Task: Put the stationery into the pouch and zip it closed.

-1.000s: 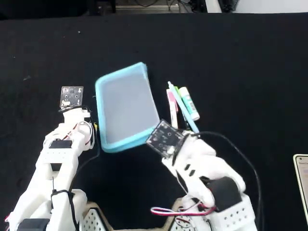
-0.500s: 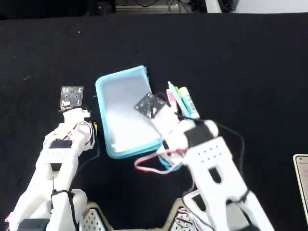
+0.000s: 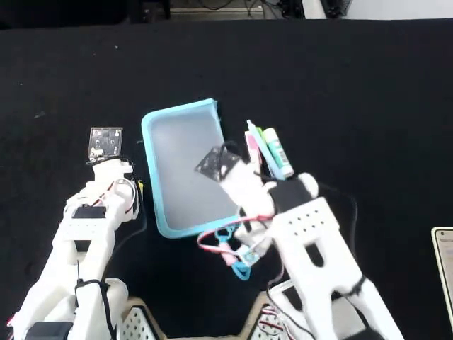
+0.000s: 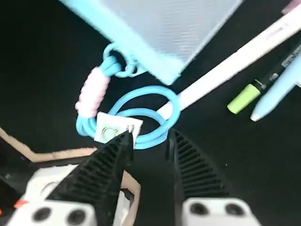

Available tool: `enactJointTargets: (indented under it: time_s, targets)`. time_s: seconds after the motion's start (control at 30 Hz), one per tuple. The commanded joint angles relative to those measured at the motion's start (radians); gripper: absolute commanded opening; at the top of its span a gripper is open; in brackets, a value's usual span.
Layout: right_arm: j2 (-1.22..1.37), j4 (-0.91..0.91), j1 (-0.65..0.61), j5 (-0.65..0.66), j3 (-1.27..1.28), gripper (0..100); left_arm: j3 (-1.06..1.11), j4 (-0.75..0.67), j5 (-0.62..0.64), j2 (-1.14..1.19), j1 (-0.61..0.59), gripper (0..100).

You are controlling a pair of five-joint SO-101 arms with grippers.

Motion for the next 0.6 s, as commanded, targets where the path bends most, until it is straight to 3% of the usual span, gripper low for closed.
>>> enactJointTargets:
  time_s: [0.0,0.1,0.37,0.57]
  targets:
    - [-0.087,-0.015,-0.086,0.055,0.035,15.6,-0.042,-0.018,0.005,0.000,0.013,16]
    - [-0.097,-0.029,-0.164,0.040,0.048,20.4,-0.042,-0.018,0.005,0.000,0.013,16]
    - [-0.097,-0.146,-0.367,-0.094,0.150,20.5,-0.042,-0.017,0.011,-0.011,-0.015,15]
    - [-0.097,-0.190,-0.393,-0.212,0.180,20.8,-0.061,-0.018,0.078,-0.011,-0.137,15]
